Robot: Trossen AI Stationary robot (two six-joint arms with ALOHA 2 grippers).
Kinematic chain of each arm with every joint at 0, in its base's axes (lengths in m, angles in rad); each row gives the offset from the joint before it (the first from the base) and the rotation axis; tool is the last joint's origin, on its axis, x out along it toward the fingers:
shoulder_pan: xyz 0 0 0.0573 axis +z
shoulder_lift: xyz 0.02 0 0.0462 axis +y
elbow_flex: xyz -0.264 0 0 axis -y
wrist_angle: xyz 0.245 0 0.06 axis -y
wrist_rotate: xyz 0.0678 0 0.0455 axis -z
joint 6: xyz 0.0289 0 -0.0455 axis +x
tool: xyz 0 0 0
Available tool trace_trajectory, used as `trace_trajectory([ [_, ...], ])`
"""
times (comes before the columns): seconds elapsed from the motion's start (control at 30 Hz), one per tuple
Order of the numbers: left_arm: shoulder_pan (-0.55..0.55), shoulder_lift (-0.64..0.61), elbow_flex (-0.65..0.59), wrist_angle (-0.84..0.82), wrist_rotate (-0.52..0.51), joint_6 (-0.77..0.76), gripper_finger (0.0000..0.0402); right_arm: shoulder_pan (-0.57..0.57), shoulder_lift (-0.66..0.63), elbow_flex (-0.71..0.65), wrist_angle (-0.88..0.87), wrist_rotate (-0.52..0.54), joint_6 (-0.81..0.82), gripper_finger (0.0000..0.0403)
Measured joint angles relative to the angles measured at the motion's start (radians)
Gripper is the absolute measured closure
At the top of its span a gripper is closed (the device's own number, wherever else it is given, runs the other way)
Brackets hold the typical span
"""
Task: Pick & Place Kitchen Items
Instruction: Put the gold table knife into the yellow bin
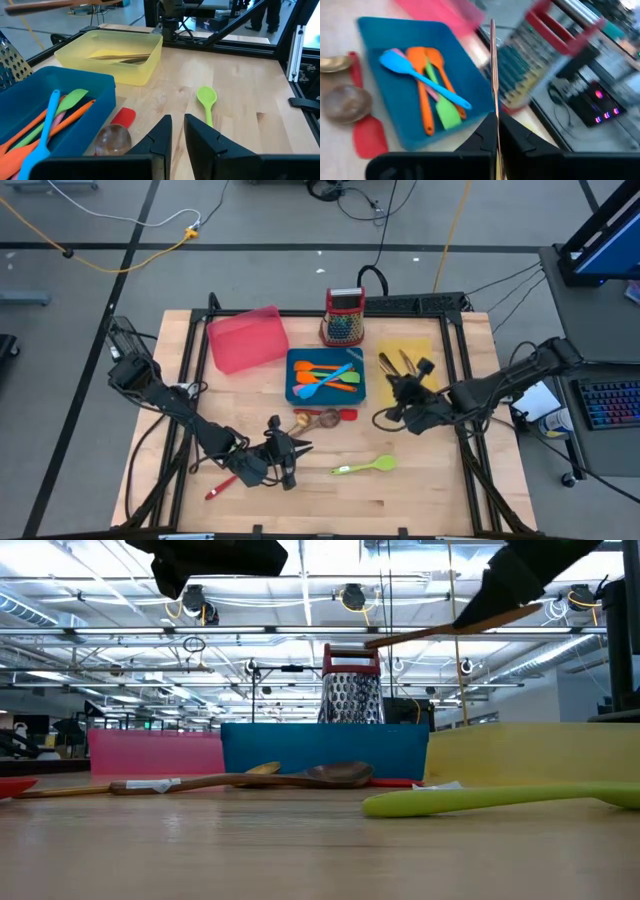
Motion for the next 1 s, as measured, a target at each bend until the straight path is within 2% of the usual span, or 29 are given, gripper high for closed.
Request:
trace_trajectory([
  [0.27, 0.001, 0.0, 0.0, 0.002, 0.0, 0.001, 0.035, -0.013, -0.019, 0.0, -0.277, 0.009, 0.404, 0.0402],
  [0.53, 0.001, 0.0, 0.0, 0.002, 0.0, 0.0, 0.035, -0.013, -0.019, 0.0, -0.497, -0.146, 0.747, 0.0402],
  [0.63, 0.001, 0.0, 0.0, 0.002, 0.0, 0.001, 0.035, -0.009, -0.019, -0.015, -0.487, -0.222, 0.788, 0.0401],
  [0.73, 0.001, 0.0, 0.0, 0.002, 0.0, 0.001, 0.035, -0.005, -0.018, -0.047, -0.478, -0.252, 0.823, 0.0401],
  [1.0, 0.003, 0.0, 0.0, 0.002, 0.0, 0.003, 0.035, -0.053, -0.018, -0.211, -0.441, -0.228, 0.996, 0.0401],
])
